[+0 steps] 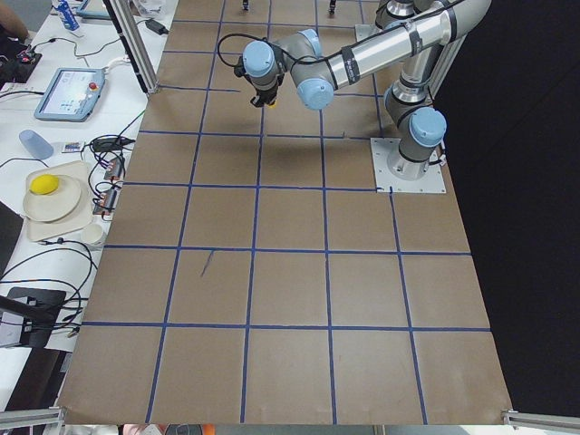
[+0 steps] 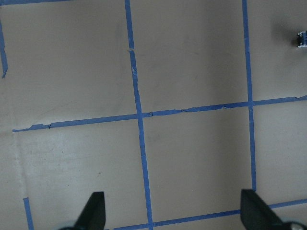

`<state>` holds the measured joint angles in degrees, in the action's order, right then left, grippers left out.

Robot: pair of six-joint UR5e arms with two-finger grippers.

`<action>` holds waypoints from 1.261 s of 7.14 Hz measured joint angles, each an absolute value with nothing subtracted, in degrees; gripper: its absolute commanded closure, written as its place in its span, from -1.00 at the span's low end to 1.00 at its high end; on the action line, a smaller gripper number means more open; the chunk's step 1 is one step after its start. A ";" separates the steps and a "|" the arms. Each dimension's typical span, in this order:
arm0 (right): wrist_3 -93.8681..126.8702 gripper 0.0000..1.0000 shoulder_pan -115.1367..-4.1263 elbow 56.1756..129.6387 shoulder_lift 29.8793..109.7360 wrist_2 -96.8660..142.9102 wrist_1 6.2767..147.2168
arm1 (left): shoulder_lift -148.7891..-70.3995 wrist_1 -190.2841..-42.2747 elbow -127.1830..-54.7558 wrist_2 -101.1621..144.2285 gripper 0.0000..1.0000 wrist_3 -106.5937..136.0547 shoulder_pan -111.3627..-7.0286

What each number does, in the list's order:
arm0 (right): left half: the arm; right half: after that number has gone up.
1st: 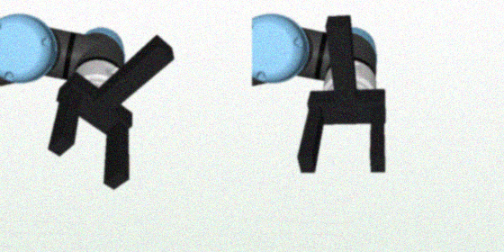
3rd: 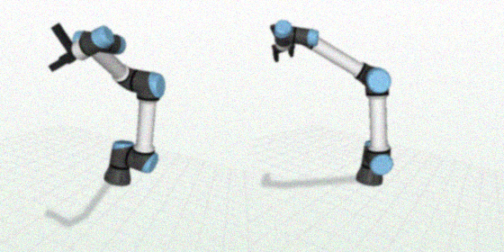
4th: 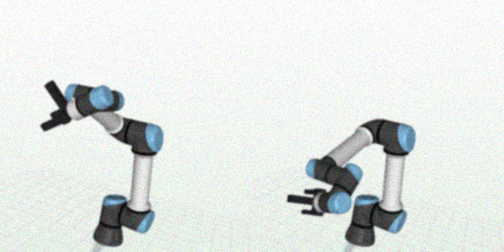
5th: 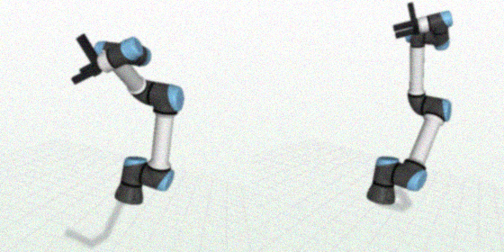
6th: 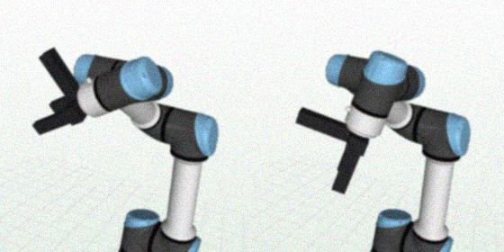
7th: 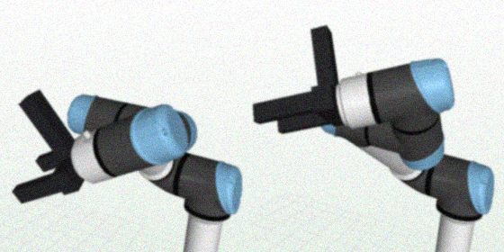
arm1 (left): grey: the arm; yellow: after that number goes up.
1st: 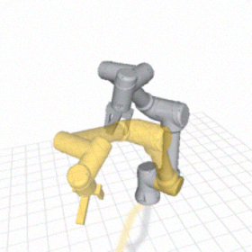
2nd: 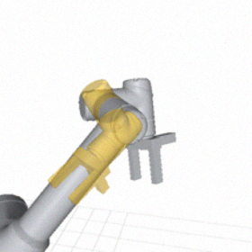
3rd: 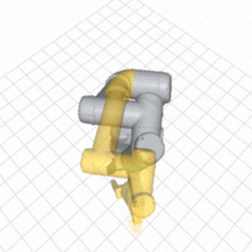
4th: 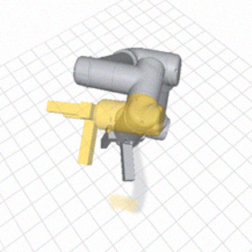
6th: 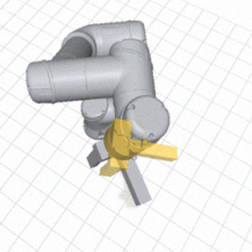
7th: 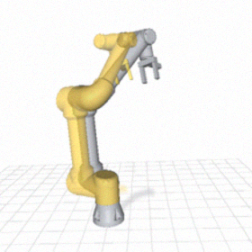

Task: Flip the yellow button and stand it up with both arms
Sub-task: 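Lift the yellow button with the left gripper and carry it toward the table center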

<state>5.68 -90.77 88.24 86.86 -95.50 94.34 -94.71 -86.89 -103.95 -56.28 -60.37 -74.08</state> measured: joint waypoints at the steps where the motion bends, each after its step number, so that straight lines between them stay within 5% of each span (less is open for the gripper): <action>1: 5.60 -1.00 -90.48 88.24 86.79 -95.54 94.41 | -93.65 -91.40 -104.29 -49.46 0.69 -60.41 -74.35; 9: 14.69 -0.99 -85.42 88.09 86.12 -80.31 94.36 | -89.89 -110.45 -106.02 -7.28 0.68 -50.48 -84.01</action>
<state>14.69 -85.42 88.09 86.12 -80.31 94.36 -89.89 -110.45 -106.02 -7.28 -50.48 -84.01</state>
